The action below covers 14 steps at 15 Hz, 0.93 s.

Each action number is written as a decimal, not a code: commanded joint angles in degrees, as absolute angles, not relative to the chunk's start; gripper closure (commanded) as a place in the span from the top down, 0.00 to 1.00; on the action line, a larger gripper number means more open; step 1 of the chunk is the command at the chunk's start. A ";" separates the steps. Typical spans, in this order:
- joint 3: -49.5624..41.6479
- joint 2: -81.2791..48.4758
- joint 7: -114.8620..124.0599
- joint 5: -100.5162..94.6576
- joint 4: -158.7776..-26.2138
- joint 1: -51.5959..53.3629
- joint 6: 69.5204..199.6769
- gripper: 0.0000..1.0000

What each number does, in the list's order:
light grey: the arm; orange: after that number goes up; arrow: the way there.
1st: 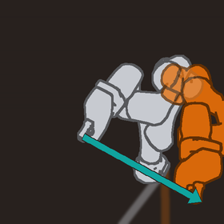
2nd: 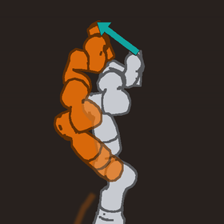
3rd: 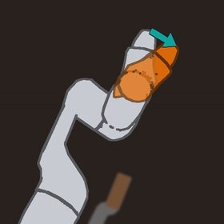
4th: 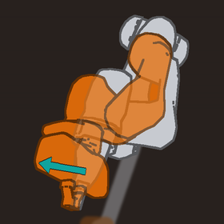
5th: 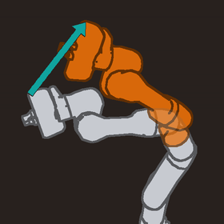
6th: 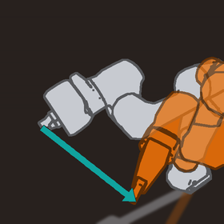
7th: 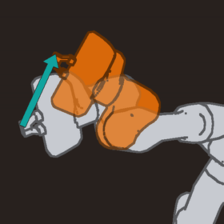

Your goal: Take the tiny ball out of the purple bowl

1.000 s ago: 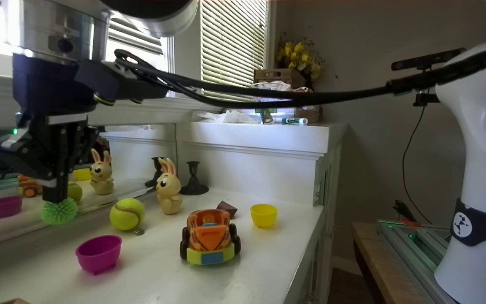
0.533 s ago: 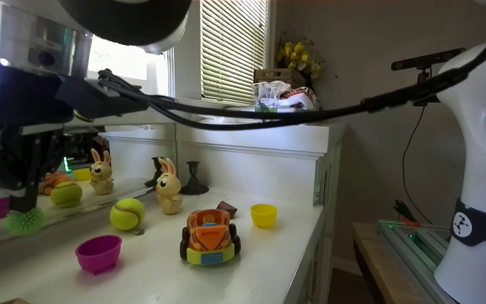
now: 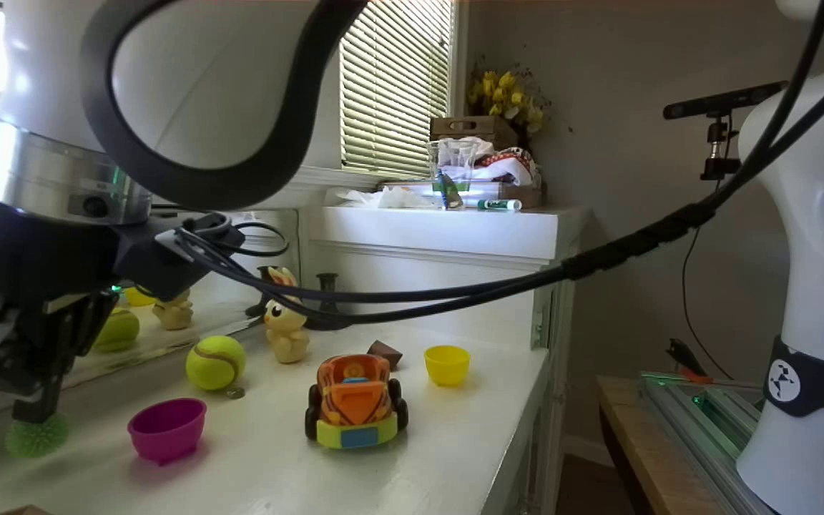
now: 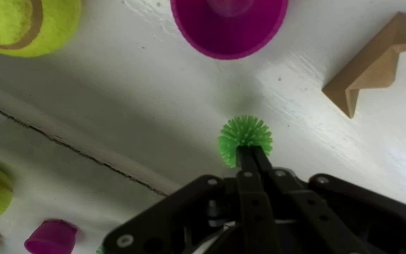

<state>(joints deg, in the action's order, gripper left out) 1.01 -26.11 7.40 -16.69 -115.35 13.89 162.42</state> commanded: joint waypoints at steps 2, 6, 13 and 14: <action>0.23 -29.52 4.45 -16.76 -112.45 14.24 164.02 0.01; 0.62 -30.49 2.81 -16.24 -111.60 13.86 163.42 0.01; 1.24 -26.26 3.45 -15.19 -113.71 14.64 160.24 0.63; 2.62 -24.89 3.09 -13.70 -114.34 13.95 158.52 0.72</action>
<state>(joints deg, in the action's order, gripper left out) 1.01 -28.79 3.66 -16.44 -112.94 14.10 162.78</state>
